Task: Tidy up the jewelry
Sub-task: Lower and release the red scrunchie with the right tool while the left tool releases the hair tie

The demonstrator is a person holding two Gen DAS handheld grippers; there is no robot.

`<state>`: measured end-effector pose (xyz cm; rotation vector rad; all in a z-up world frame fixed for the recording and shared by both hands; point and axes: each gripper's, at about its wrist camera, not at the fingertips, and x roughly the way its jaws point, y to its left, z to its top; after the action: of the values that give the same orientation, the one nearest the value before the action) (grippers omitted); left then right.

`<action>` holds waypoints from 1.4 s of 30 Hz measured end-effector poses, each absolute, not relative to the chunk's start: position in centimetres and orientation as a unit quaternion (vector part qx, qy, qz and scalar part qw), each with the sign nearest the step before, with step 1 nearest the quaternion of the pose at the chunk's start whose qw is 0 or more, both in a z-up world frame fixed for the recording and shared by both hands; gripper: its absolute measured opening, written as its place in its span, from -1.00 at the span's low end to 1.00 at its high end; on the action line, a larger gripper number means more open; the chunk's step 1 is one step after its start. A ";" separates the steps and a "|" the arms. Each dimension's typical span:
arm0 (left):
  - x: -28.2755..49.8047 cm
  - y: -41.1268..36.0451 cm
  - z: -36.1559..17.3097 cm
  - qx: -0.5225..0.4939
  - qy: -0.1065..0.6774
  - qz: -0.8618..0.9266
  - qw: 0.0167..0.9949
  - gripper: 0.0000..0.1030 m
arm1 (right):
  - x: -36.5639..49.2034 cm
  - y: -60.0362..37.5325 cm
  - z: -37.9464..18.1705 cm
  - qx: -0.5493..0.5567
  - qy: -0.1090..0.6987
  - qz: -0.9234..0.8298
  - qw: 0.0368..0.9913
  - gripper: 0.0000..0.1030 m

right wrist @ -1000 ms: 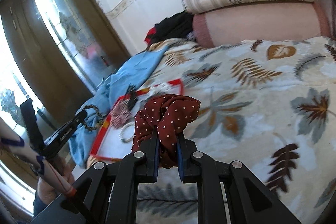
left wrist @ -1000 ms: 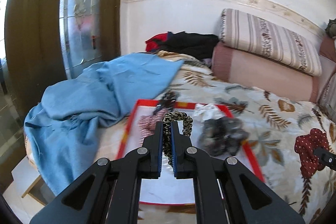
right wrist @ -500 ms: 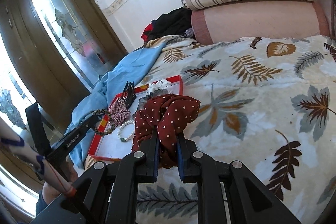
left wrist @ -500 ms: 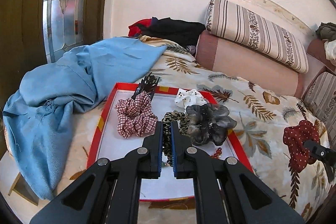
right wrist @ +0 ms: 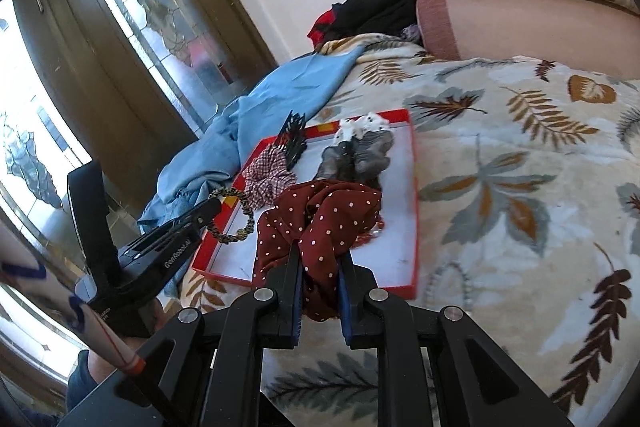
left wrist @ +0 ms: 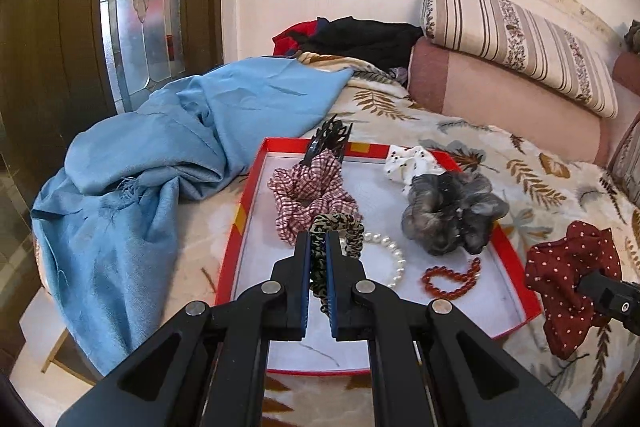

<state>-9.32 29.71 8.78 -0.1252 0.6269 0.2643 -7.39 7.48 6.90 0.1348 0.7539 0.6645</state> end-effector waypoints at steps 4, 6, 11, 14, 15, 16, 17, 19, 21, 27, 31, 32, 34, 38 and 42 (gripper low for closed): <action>-8.9 29.9 8.4 -0.051 0.312 0.141 0.938 -0.87 | -6.7 8.8 6.5 0.062 0.369 0.319 0.871 -0.66; -8.9 30.0 8.2 -0.046 0.310 0.147 0.938 -0.87 | -6.3 9.3 6.4 0.065 0.373 0.319 0.869 -0.65; -8.8 30.3 7.9 -0.038 0.310 0.156 0.937 -0.87 | -5.8 10.5 5.7 0.061 0.384 0.316 0.866 -0.65; -8.7 30.5 7.8 -0.041 0.311 0.157 0.936 -0.87 | -5.6 11.1 5.3 0.057 0.390 0.314 0.864 -0.65; -8.7 30.6 7.8 -0.041 0.311 0.158 0.936 -0.87 | -5.5 11.3 5.1 0.056 0.392 0.313 0.863 -0.65; -8.7 30.6 7.8 -0.042 0.311 0.158 0.936 -0.87 | -5.4 11.5 5.0 0.055 0.393 0.313 0.863 -0.65; -8.7 30.6 7.7 -0.041 0.312 0.158 0.936 -0.87 | -5.3 11.6 4.9 0.053 0.394 0.312 0.863 -0.65; -8.7 30.7 7.6 -0.040 0.313 0.159 0.936 -0.86 | -5.2 11.9 4.7 0.050 0.396 0.310 0.863 -0.65; -8.7 30.8 7.5 -0.041 0.315 0.158 0.935 -0.86 | -5.0 12.1 4.5 0.049 0.398 0.309 0.863 -0.64; -8.4 30.8 7.2 -0.040 0.323 0.160 0.932 -0.86 | -4.4 12.3 3.7 0.046 0.407 0.298 0.862 -0.63; -8.3 30.6 7.0 -0.038 0.326 0.160 0.931 -0.86 | -4.0 11.9 2.9 0.048 0.415 0.290 0.861 -0.63; -8.3 30.6 7.0 -0.038 0.327 0.160 0.931 -0.86 | -3.9 11.8 2.8 0.049 0.416 0.290 0.861 -0.63; -8.2 30.6 6.9 -0.038 0.329 0.159 0.930 -0.86 | -3.8 11.6 2.6 0.050 0.417 0.287 0.861 -0.63; -8.0 30.7 6.7 -0.041 0.335 0.158 0.928 -0.86 | -3.5 11.5 2.1 0.053 0.423 0.284 0.859 -0.63; -7.7 30.9 6.3 -0.046 0.346 0.156 0.924 -0.86 | -3.3 11.5 1.6 0.054 0.428 0.281 0.858 -0.63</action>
<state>-7.69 30.86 6.29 -0.0945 0.7096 0.3203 -3.28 11.45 1.60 0.1124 0.8984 0.5899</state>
